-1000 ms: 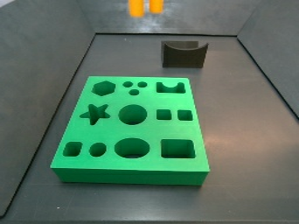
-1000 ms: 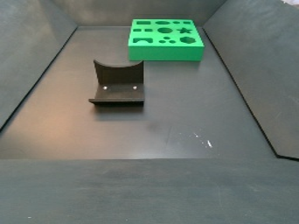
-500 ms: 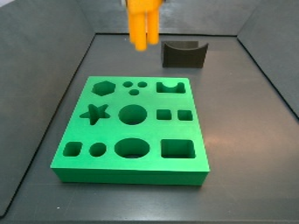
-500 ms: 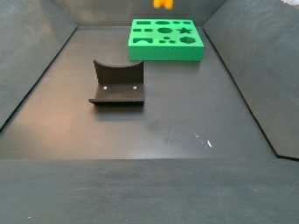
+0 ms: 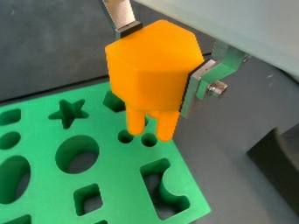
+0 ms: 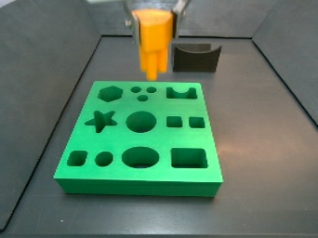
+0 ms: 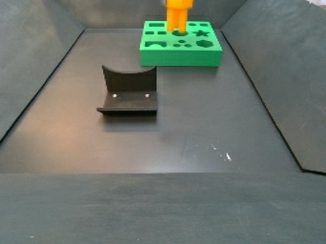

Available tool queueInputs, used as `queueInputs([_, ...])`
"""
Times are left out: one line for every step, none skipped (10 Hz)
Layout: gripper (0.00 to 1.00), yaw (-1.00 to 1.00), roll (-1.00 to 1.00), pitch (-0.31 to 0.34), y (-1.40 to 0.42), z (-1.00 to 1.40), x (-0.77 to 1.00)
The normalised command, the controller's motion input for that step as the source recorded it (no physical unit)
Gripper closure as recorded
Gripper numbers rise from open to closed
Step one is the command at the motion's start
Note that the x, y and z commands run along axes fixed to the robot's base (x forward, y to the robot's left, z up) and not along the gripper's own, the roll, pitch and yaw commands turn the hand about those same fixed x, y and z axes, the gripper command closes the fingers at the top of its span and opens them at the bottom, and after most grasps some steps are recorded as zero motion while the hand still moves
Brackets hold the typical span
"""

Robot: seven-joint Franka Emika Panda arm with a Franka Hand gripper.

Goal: Insert the 3 prong object.

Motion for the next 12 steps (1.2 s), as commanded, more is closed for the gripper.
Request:
queueInputs([1.0,0.56,-0.09,0.0,-0.08,-0.6,-0.01])
queueInputs([1.0,0.27,-0.15,-0.059,-0.04,-0.17,-0.1])
queueInputs([1.0,0.17,-0.02,-0.041,0.0,-0.1,-0.08])
queueInputs([1.0,0.39,0.0,-0.034,0.0,-0.28,-0.14])
queueInputs([1.0,0.27,0.06,0.0,-0.05,-0.26,-0.23])
queueInputs([1.0,0.0,0.0,0.0,-0.08,-0.13,-0.23])
queueInputs([1.0,0.0,0.0,0.0,-0.07,-0.13,-0.12])
queueInputs([1.0,0.0,0.0,0.0,-0.04,-0.18,-0.04])
queueInputs([1.0,0.0,0.02,0.0,0.0,-0.29,0.03])
queueInputs([1.0,0.0,0.08,0.043,0.0,-0.33,0.15])
queueInputs([1.0,0.0,0.04,0.03,0.0,-0.33,0.19])
queueInputs([1.0,0.0,0.03,0.031,0.0,-0.32,0.25])
